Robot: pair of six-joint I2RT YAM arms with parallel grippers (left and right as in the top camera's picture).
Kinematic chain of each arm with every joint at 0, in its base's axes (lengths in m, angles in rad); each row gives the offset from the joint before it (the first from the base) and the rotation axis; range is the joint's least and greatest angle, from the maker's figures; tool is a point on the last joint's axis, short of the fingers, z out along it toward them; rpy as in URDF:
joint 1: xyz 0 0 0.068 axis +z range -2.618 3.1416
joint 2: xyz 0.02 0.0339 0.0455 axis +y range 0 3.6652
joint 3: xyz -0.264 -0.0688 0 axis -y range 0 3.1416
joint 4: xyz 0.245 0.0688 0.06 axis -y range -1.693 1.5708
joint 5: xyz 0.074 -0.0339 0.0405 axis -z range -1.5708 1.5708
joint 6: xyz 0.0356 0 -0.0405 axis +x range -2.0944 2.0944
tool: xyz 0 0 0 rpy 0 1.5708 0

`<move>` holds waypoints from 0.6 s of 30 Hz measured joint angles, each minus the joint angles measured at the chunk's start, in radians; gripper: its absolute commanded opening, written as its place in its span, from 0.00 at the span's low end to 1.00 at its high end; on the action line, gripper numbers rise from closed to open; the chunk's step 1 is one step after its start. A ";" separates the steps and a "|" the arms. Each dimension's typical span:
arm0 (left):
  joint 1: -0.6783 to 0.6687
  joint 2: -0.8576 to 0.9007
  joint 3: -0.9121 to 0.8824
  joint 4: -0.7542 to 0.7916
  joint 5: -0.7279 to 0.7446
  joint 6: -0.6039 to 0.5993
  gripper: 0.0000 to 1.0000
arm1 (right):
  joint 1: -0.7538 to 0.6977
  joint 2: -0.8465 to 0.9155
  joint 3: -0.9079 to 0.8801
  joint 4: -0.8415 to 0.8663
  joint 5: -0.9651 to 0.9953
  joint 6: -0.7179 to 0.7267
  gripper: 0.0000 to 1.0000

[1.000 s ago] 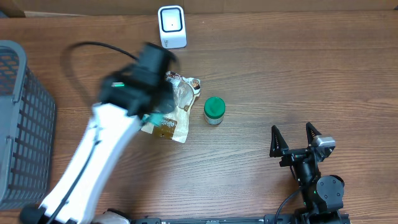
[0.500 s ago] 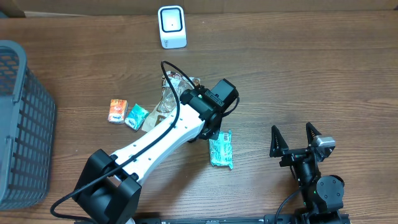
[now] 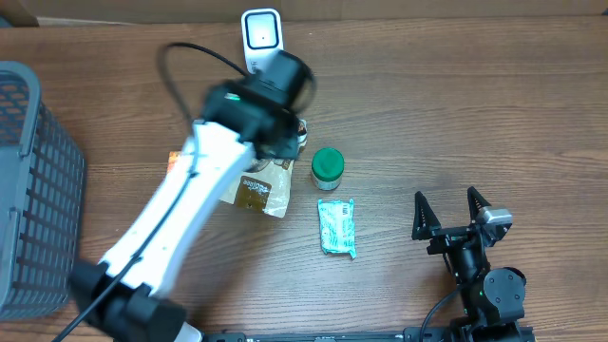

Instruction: Scan the item barcode

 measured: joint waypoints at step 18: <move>0.638 -0.080 0.014 -0.069 0.185 0.378 0.92 | 0.000 0.000 0.000 0.000 0.000 0.000 1.00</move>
